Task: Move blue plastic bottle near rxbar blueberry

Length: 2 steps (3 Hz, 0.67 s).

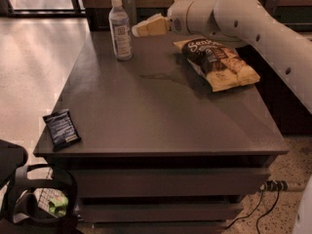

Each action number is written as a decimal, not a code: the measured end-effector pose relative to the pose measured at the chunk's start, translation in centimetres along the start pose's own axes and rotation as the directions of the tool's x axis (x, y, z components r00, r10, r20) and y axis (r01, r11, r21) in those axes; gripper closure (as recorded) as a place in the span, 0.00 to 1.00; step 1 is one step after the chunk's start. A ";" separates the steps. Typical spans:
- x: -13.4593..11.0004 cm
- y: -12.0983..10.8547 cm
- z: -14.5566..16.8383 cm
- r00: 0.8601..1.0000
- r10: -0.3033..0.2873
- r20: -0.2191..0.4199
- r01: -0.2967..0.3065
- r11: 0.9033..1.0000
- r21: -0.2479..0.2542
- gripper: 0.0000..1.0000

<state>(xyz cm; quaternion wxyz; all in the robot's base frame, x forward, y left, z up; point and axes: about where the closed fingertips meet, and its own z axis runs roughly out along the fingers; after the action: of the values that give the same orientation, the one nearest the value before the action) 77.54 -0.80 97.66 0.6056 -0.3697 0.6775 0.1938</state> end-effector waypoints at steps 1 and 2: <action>0.2 -0.8 2.6 1.000 0.025 0.012 -0.025 1.000 -0.017 0.00; 0.5 -0.5 6.1 0.997 0.062 0.036 -0.060 0.996 -0.068 0.00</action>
Offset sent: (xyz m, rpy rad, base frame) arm 0.0613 0.0475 -0.0199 0.0958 0.0489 0.0802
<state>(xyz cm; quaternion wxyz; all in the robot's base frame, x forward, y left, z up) 82.02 3.03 96.12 0.5996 -0.3652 0.6698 0.2419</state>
